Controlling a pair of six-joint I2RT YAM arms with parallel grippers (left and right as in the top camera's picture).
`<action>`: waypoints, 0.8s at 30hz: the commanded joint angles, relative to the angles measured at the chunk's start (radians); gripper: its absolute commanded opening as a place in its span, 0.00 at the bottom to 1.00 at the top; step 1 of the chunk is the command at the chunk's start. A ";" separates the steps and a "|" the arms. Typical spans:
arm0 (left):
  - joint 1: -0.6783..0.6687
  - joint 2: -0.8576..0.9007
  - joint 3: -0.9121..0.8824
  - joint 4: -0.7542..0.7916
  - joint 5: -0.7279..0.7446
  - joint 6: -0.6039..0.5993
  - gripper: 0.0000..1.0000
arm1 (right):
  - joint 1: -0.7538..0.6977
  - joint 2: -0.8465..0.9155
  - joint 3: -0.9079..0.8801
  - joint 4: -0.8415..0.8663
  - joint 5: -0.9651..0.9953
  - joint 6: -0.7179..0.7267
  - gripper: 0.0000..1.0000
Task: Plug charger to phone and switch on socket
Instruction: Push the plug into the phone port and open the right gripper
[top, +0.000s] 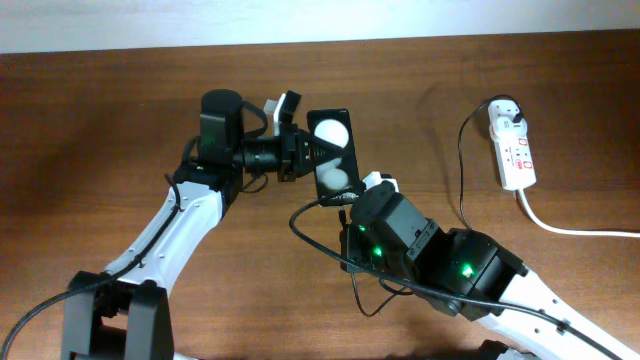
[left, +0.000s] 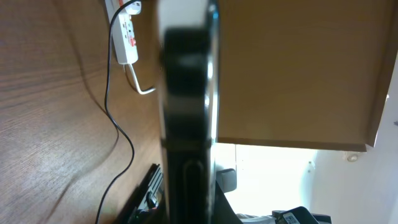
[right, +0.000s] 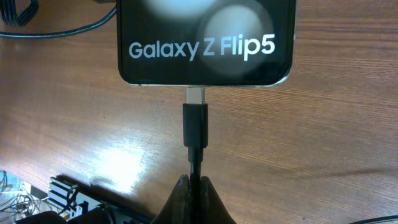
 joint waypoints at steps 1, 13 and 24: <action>0.001 -0.005 0.013 0.008 0.090 0.019 0.00 | -0.005 0.000 -0.004 0.008 0.056 -0.014 0.04; 0.000 -0.005 0.013 0.008 0.222 0.062 0.00 | -0.006 0.000 -0.004 0.111 0.115 -0.040 0.04; 0.000 -0.005 0.013 0.002 0.301 0.072 0.00 | -0.006 0.000 -0.004 0.261 0.116 -0.040 0.12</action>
